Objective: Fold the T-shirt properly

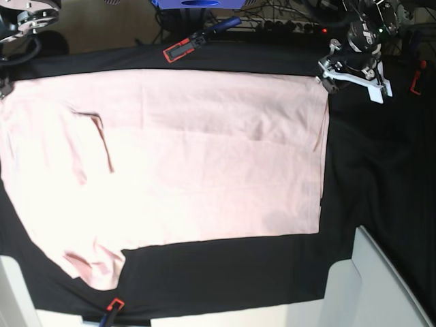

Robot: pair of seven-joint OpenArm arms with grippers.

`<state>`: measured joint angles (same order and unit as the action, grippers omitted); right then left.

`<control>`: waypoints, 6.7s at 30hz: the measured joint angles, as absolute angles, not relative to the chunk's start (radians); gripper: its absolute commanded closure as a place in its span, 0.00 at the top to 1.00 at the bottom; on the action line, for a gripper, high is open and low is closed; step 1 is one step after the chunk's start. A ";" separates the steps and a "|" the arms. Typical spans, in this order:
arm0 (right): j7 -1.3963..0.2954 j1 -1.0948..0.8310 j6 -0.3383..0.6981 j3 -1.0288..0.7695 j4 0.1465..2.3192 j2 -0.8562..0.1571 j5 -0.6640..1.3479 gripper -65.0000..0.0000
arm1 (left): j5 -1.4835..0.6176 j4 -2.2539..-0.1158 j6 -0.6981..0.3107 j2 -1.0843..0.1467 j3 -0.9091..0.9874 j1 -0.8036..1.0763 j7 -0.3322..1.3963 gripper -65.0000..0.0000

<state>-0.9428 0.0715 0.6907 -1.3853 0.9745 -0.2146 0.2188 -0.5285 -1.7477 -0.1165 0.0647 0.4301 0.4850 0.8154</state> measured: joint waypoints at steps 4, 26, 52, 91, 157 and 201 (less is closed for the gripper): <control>-0.942 0.064 0.691 -1.384 0.974 -0.215 0.224 0.00 | -0.532 -1.740 -0.117 0.070 0.429 0.517 0.812 0.46; -0.941 0.052 0.691 -1.383 0.974 -0.215 0.229 0.00 | -0.533 -1.577 -0.124 0.069 0.425 0.437 0.710 0.46; -0.941 0.053 0.691 -1.383 0.974 -0.215 0.229 0.00 | -0.540 -1.505 -0.129 0.065 0.421 0.374 0.686 0.00; -1.045 0.012 0.699 -1.381 0.981 -0.242 0.237 0.00 | -0.544 -1.654 -0.132 0.091 0.495 0.552 0.710 0.00; -0.101 0.573 0.602 -0.068 0.181 -0.563 0.224 0.77 | -0.281 -1.735 -0.128 -0.111 0.386 0.125 1.041 0.38; -0.016 0.482 0.436 0.111 0.223 -0.481 0.229 0.77 | -0.280 -1.215 -0.128 -0.106 0.400 -0.217 1.031 0.65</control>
